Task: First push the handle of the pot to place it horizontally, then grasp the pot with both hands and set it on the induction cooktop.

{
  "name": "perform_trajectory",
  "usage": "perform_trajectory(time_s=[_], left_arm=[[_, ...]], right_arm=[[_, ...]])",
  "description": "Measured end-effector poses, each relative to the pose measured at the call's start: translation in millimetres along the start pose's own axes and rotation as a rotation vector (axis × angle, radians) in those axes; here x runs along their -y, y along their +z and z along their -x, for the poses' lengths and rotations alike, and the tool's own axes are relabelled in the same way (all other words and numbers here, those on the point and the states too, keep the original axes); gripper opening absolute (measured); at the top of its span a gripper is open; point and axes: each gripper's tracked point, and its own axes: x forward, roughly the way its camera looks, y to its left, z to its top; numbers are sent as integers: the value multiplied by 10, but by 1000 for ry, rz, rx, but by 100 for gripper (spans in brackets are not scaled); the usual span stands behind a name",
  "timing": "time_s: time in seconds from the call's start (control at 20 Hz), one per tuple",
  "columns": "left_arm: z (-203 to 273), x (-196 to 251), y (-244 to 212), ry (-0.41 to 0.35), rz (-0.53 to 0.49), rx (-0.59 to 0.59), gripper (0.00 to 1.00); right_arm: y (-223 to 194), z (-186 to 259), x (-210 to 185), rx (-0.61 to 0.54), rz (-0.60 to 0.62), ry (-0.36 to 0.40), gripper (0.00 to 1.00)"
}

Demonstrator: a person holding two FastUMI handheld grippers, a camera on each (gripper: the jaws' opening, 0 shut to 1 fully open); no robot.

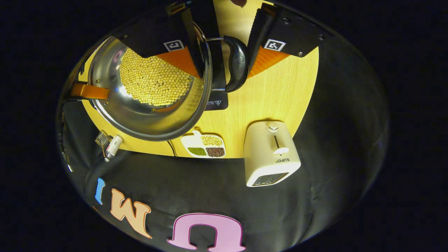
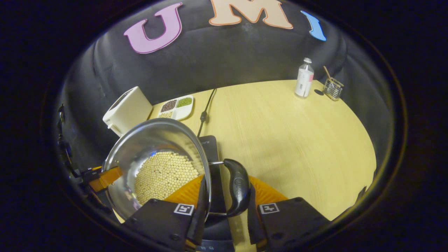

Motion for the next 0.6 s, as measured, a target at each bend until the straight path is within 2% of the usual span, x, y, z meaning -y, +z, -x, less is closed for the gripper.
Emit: perform_trajectory(time_s=[0.1, 0.25, 0.35, 0.45, 0.6], left_arm=[[13, 8, -24, 8, -14, 3, 71], [72, 0, 2, 26, -20, 25, 91], [123, -16, 60, 45, -14, 55, 92], [188, -22, 136, 64, -27, 83, 92], [322, 13, 337, 88, -57, 154, 94]], right_arm=[[-32, 14, 19, -9, 3, -6, 51], [-61, 55, 66, -25, 4, -18, 54], [36, 107, 74, -1, -10, -11, 60], [129, 141, 100, 15, -26, -7, 73], [242, 267, 131, 43, -42, 23, 87]])
